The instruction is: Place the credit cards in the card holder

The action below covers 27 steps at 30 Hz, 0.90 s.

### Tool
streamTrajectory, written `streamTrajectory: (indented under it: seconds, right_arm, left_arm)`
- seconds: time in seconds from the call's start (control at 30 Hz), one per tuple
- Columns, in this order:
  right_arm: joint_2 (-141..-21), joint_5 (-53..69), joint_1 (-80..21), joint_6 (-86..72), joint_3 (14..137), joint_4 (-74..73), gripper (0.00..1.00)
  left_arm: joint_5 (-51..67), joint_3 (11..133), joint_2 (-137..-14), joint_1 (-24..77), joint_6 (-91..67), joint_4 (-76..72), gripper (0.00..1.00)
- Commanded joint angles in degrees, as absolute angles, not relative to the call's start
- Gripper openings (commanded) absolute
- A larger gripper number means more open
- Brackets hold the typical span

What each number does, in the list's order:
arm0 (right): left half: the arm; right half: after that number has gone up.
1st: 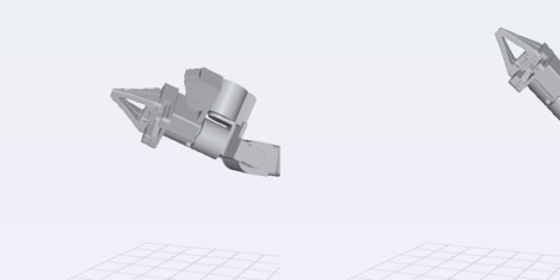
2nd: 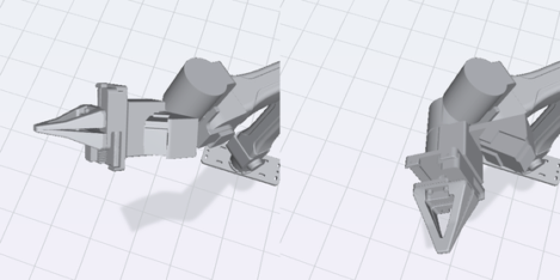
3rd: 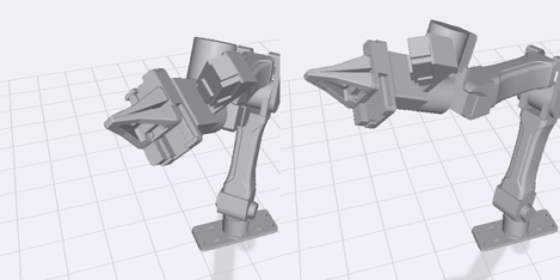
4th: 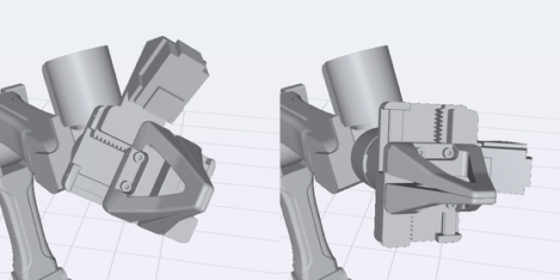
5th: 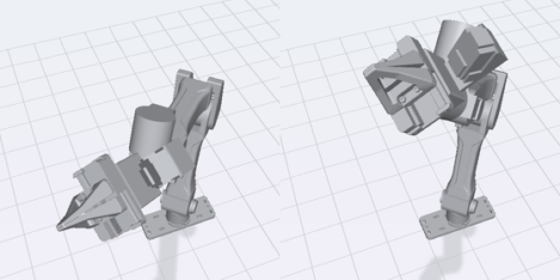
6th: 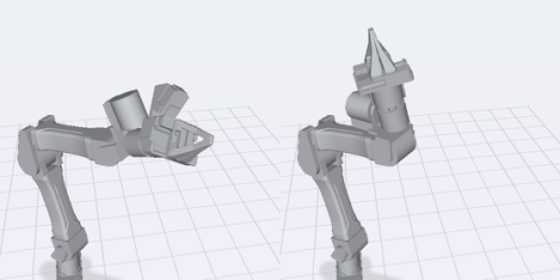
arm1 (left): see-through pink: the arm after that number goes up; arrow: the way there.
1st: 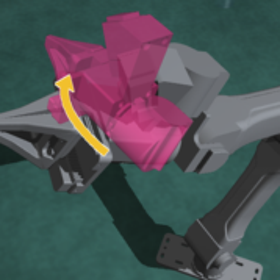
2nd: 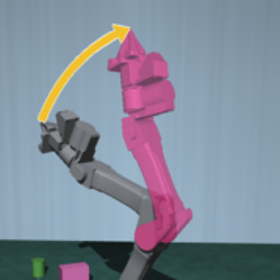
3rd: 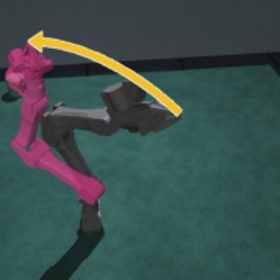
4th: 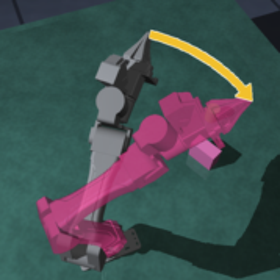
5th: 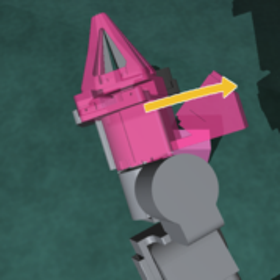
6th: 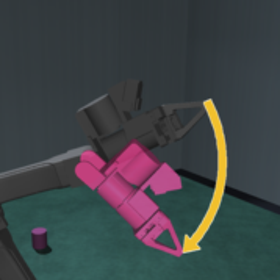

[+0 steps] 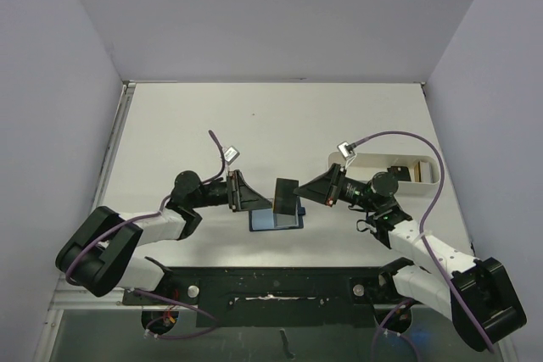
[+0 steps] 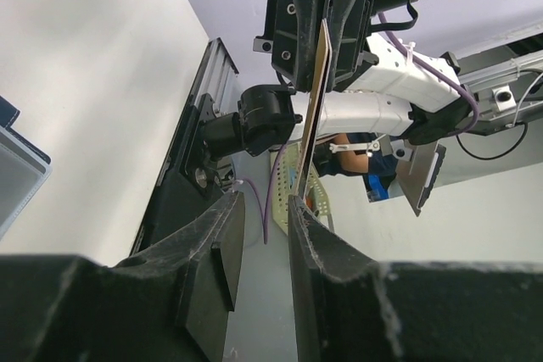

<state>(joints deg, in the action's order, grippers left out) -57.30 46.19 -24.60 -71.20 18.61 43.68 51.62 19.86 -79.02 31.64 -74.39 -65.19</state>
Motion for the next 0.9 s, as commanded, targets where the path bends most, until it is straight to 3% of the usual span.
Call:
streamTrajectory:
  seconds: [0.0, 0.37, 0.87]
  right_arm:
    - [-58.18, 46.27, -25.81, -71.52, 18.69, 47.93, 0.00]
    - [-63.56, 45.05, -29.94, -73.71, 19.45, 54.20, 0.00]
    - [-66.30, 42.94, -30.74, -73.76, 16.94, 56.06, 0.00]
  left_arm:
    - [51.29, 22.18, -79.15, 32.30, -71.80, -65.17, 0.25]
    - [49.01, 24.10, -77.36, 33.99, -68.55, -58.74, 0.25]
    - [46.17, 22.95, -77.80, 35.08, -72.03, -63.82, 0.26]
